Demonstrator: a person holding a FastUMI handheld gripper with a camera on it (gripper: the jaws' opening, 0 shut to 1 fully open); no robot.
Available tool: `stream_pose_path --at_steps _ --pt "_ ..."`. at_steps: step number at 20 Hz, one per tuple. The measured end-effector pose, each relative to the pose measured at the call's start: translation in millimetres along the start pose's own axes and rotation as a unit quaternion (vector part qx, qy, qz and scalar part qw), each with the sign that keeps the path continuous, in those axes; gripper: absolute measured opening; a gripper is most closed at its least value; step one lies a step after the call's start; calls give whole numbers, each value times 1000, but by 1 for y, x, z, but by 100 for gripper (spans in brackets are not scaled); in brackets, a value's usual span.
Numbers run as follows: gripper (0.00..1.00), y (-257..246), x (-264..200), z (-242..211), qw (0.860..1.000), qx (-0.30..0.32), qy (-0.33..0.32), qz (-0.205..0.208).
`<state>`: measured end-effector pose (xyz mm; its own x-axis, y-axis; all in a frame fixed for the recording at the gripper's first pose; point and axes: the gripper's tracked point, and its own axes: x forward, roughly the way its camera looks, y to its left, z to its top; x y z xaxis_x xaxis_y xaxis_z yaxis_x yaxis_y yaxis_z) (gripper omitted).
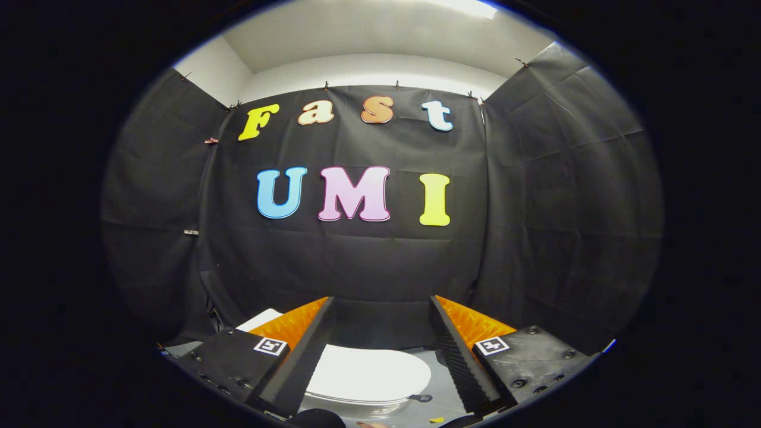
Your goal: Open the toilet lid.
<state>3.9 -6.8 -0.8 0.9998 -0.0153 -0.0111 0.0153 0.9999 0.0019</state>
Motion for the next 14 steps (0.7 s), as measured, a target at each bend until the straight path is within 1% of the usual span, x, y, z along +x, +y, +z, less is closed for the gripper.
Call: stream_pose_path --at_steps 4,8,11,14 --pt "99 -12 9 -4 1000 12 1 -8" --pt "99 -31 28 -15 999 29 10 -18" --pt "99 -52 46 -28 998 45 13 -33" --pt "99 -77 68 -51 996 68 32 -47"
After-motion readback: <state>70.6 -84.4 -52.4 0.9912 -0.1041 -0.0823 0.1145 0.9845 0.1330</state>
